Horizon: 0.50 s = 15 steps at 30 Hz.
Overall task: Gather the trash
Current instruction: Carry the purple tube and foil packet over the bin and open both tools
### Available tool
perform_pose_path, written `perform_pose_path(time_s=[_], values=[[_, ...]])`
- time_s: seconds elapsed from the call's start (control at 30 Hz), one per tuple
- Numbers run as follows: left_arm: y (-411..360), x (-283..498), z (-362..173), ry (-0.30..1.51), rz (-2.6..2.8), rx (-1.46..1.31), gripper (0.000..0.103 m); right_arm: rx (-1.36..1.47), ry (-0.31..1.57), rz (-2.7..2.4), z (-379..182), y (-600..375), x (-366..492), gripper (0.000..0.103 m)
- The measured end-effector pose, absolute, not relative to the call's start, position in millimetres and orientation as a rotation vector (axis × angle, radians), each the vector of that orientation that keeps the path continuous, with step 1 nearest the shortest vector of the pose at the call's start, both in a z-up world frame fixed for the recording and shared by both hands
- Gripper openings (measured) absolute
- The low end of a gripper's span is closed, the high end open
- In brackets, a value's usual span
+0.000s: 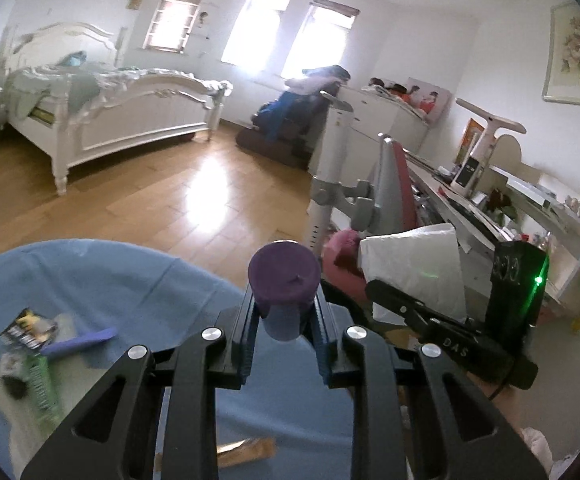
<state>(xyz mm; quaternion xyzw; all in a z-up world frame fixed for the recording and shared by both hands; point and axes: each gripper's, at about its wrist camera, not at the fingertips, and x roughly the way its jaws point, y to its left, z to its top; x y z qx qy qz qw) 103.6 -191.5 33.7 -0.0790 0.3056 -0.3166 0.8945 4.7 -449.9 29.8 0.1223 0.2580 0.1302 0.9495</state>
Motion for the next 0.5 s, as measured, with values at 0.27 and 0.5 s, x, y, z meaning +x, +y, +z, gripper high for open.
perform_pose_path(time_s=[0.27, 0.5], values=[[-251.5, 119.3, 23.8, 0.661, -0.743, -0.119, 0.025, 0.311, 0.532, 0.167, -1.6, -501.3, 12.7, 0.029], [-286.2, 140.1, 3.8, 0.722, -0.79, -0.102, 0.025, 0.345, 0.575, 0.123, -34.1, -518.6, 29.4, 0.029]])
